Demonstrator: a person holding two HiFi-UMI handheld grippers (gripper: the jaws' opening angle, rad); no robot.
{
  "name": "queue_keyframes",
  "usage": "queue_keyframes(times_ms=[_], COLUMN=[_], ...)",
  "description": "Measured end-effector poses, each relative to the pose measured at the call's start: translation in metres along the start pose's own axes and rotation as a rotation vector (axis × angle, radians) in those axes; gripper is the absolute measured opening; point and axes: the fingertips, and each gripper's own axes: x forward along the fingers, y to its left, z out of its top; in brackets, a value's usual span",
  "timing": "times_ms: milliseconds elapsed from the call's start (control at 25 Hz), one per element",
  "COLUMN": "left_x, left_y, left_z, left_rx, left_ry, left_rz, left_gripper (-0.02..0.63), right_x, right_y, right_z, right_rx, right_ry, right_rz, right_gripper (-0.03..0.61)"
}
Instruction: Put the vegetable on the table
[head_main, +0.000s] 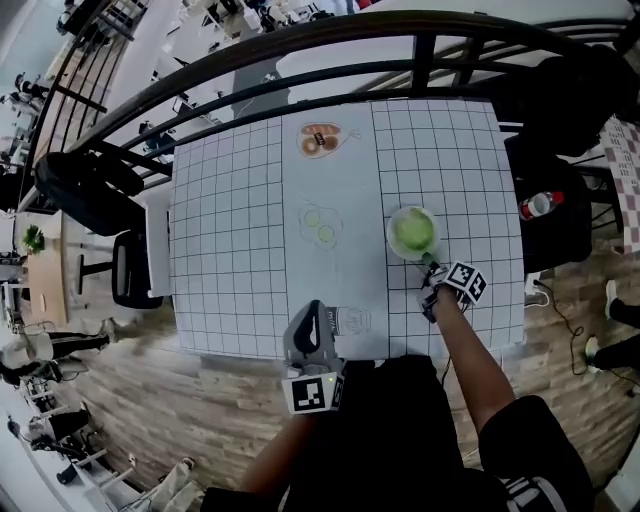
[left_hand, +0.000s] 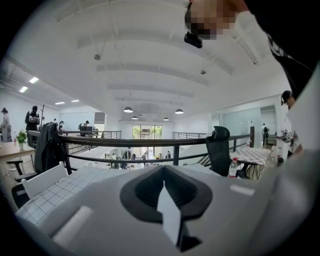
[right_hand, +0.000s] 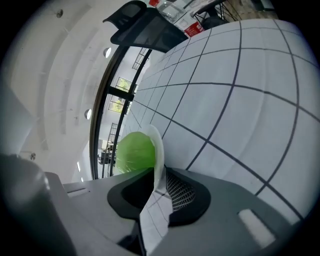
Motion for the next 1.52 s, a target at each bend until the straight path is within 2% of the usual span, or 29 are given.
queue_keyframes(times_ms=[200, 320, 480, 800, 920, 1040, 1200, 1320, 1440, 1520], left_x=[-0.008, -0.012, -0.015, -0.026, -0.037, -0.047, -0.062, -0.072, -0.085, -0.093], left_y=[0.0, -0.003, -0.003, 0.018, 0.013, 0.003, 0.0, 0.004, 0.01, 0.012], left_z=[0.003, 0.008, 0.011, 0.012, 0.007, 0.003, 0.001, -0.007, -0.012, -0.011], left_rx=[-0.006, -0.014, -0.025, -0.067, -0.116, -0.114, -0.133, -0.16, -0.188, -0.2], left_ry=[-0.012, -0.034, -0.043, -0.086, -0.079, -0.073, -0.067, -0.027, -0.013, -0.015], left_rz=[-0.025, -0.057, -0.095, -0.164, -0.226, -0.291, -0.332, -0.37, -0.369, -0.373], left_gripper=[0.008, 0.008, 0.008, 0.008, 0.008, 0.008, 0.008, 0.008, 0.008, 0.008], right_x=[-0.021, -0.039, -0.058, -0.11, -0.125, -0.138, -0.16, -0.182, -0.202, -0.212], right_y=[-0.001, 0.01, 0.034, 0.096, 0.115, 0.13, 0.149, 0.174, 0.195, 0.209], right_z=[-0.009, -0.024, -0.053, -0.094, -0.115, -0.136, -0.161, -0.175, -0.185, -0.193], right_rx=[-0.026, -0.035, -0.1, -0.356, -0.409, -0.462, -0.561, -0.627, -0.693, -0.736], right_ry=[-0.004, -0.007, 0.007, -0.042, -0.054, -0.062, -0.074, -0.131, -0.194, -0.224], right_rz=[0.005, 0.036, 0.088, 0.169, 0.191, 0.199, 0.225, 0.25, 0.26, 0.278], right_gripper=[0.071, 0.071, 0.067, 0.067, 0.067, 0.064, 0.061, 0.058, 0.043, 0.004])
